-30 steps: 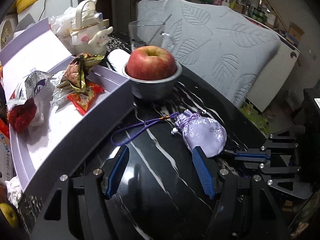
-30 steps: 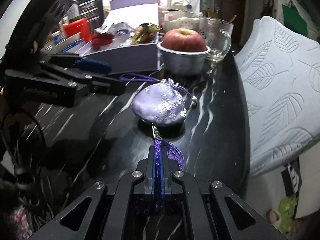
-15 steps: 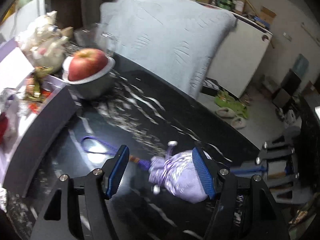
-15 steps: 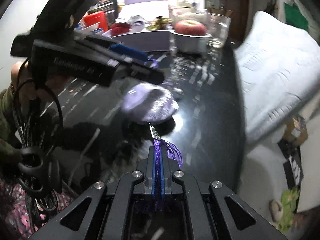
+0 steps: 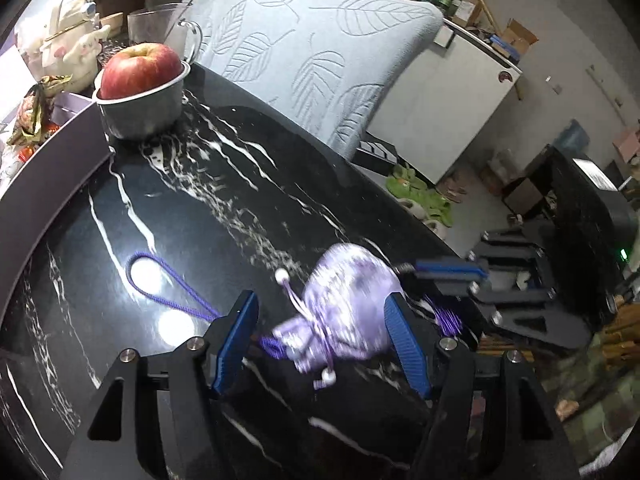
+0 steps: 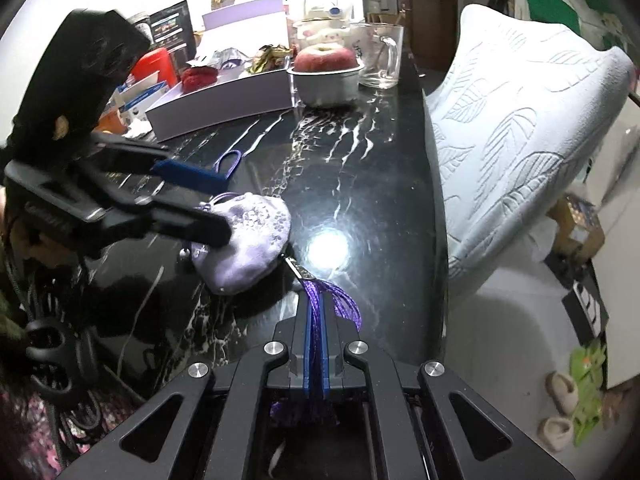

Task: Organize soft objects
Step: 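Grasp the purple tassel with right gripper while left gripper approaches the lavender sachet, then grasp the lavender sachet body with the left gripper and lift it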

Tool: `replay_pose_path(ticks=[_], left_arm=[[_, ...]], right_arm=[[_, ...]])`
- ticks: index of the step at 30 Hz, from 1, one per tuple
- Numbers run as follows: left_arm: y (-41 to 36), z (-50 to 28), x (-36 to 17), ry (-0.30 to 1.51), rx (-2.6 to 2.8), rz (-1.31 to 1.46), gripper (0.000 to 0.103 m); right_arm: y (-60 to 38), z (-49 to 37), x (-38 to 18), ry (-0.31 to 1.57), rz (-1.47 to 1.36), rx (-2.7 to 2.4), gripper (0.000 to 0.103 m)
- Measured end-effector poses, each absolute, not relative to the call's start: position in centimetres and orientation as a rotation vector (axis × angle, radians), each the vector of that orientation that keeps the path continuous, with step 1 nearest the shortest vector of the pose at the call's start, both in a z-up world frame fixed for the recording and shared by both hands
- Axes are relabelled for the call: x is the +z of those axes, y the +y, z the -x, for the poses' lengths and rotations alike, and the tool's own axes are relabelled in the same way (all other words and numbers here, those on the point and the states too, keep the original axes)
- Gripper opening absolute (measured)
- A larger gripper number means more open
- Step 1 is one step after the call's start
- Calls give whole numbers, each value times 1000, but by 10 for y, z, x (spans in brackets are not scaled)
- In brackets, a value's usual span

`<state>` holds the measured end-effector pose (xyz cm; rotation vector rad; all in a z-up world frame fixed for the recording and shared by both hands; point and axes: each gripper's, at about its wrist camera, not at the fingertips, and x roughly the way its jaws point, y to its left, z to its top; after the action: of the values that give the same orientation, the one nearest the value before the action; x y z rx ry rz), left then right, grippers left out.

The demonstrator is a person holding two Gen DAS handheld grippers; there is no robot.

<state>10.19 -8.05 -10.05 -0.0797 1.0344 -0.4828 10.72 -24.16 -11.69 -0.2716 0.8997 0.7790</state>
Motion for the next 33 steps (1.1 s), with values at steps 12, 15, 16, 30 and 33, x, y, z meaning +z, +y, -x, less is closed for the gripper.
replay_pose_path(ticks=[12, 15, 16, 30, 33], left_arm=[[-85, -97, -109, 1023, -551, -5, 65], [-86, -95, -110, 1003, -554, -8, 51], [-86, -93, -109, 991, -551, -13, 46], [-46, -80, -73, 892, -463, 53, 41], [-35, -75, -60, 863, -424, 53, 41]], right_arm=[[-241, -101, -117, 894, 273, 763, 4], [-242, -102, -117, 895, 255, 768, 4], [-241, -103, -117, 894, 243, 770, 4], [-215, -97, -98, 804, 165, 825, 4], [-207, -98, -89, 781, 150, 836, 4]])
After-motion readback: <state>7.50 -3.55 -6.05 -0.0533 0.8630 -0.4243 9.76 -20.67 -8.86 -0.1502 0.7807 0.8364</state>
